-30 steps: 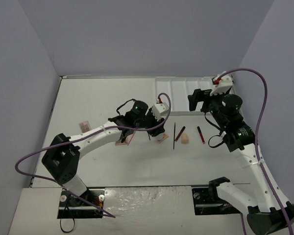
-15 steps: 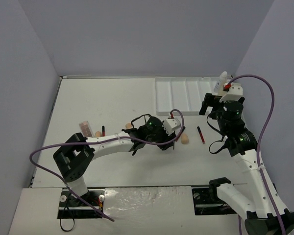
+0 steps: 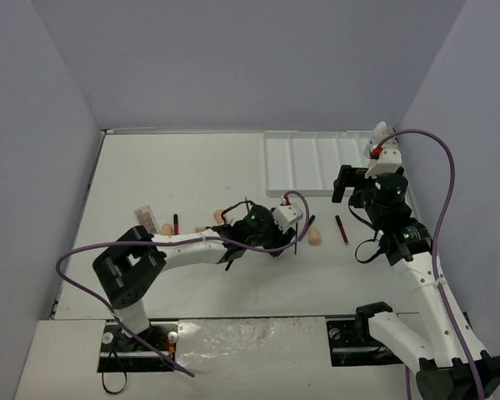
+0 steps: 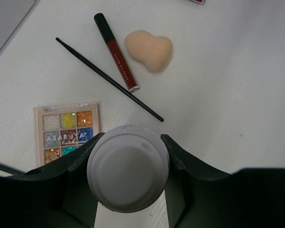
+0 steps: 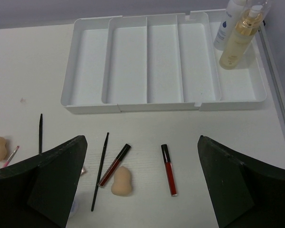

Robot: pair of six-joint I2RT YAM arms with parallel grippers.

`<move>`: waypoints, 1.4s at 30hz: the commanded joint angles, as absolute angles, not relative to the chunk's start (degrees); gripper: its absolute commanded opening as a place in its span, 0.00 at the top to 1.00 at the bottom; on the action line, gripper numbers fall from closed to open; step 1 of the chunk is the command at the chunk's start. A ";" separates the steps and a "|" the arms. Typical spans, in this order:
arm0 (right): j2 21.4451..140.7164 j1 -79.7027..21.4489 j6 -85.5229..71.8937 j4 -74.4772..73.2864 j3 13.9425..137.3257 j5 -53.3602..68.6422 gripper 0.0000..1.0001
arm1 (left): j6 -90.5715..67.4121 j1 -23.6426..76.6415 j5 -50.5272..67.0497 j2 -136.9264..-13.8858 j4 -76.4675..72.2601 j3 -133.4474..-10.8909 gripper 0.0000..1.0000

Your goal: Organize the makeup

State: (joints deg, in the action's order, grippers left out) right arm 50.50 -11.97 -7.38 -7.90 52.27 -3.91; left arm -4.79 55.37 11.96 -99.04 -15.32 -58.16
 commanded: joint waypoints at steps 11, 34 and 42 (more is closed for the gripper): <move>51.72 -11.69 -5.94 -3.96 51.73 5.68 0.00 | -3.70 49.28 9.05 -96.80 -19.26 -57.64 0.96; 50.19 -13.39 -3.27 -3.48 47.81 23.80 0.00 | -7.68 47.99 5.46 -83.01 -11.52 -58.30 0.03; 52.59 -15.18 -2.83 -1.72 48.65 26.25 0.00 | -10.29 44.76 -1.70 -70.86 1.76 -60.47 0.03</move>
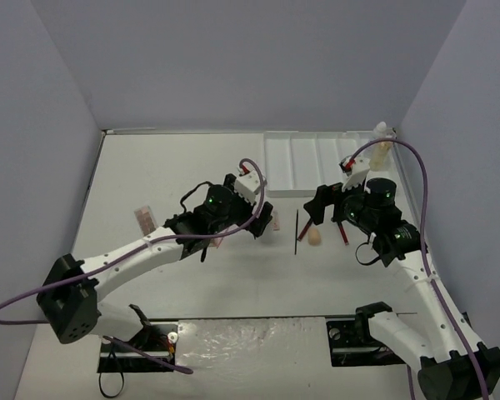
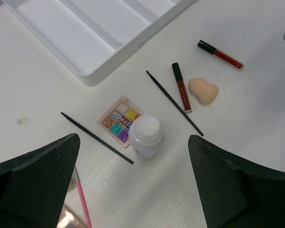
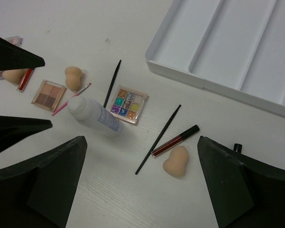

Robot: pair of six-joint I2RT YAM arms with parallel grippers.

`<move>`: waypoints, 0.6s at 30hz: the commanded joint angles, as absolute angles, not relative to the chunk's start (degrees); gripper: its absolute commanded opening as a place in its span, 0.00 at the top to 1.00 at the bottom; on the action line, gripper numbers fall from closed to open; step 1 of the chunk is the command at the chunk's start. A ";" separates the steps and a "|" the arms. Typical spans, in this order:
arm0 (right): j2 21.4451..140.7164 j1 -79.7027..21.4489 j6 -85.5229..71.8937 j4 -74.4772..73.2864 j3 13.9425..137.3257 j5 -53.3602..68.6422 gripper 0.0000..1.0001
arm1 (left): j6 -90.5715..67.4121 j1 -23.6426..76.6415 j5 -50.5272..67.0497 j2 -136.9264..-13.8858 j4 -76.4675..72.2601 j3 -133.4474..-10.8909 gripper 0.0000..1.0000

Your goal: Organize the makeup

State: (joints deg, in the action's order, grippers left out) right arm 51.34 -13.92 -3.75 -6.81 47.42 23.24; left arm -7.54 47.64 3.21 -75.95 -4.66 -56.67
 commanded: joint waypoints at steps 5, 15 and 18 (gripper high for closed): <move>56.97 -18.52 -2.80 -0.78 49.57 26.40 0.00 | -14.05 34.92 -3.99 -64.21 10.45 -60.37 0.03; 64.58 -33.67 -3.27 7.73 47.76 14.54 0.00 | -13.99 15.80 -9.19 -52.28 25.11 -59.98 0.03; 66.95 -35.98 -3.43 11.00 46.98 11.59 0.00 | -11.88 14.86 -13.16 -48.01 26.77 -58.46 0.03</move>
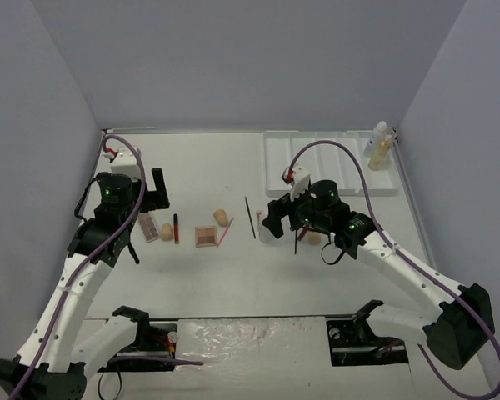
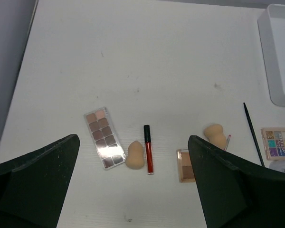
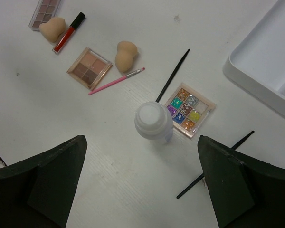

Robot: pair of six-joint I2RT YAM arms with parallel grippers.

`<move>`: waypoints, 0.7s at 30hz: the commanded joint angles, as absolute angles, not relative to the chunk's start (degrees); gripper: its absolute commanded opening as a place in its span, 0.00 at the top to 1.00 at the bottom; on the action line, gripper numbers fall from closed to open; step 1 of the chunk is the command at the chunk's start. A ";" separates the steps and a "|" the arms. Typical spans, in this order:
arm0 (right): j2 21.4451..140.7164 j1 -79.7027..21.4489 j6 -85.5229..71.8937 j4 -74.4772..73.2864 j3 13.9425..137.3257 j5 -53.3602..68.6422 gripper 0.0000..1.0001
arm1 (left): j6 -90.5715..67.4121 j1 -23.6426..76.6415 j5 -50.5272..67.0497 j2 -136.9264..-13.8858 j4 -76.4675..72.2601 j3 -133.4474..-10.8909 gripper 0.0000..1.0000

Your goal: Organize the makeup

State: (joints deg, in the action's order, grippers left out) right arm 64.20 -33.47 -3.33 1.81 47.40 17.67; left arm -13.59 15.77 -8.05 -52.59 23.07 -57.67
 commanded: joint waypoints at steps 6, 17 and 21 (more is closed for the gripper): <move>71.03 -38.16 -3.49 17.45 45.06 6.58 0.00 | -9.49 14.77 -18.56 -38.08 27.84 -52.49 0.03; 79.46 -40.34 -4.50 24.03 44.02 5.42 0.13 | -8.51 14.77 -20.69 -34.82 25.53 -45.11 0.03; 81.28 -40.26 -4.75 25.09 43.12 4.78 0.23 | -7.53 14.77 -20.63 -35.73 24.08 -44.34 0.03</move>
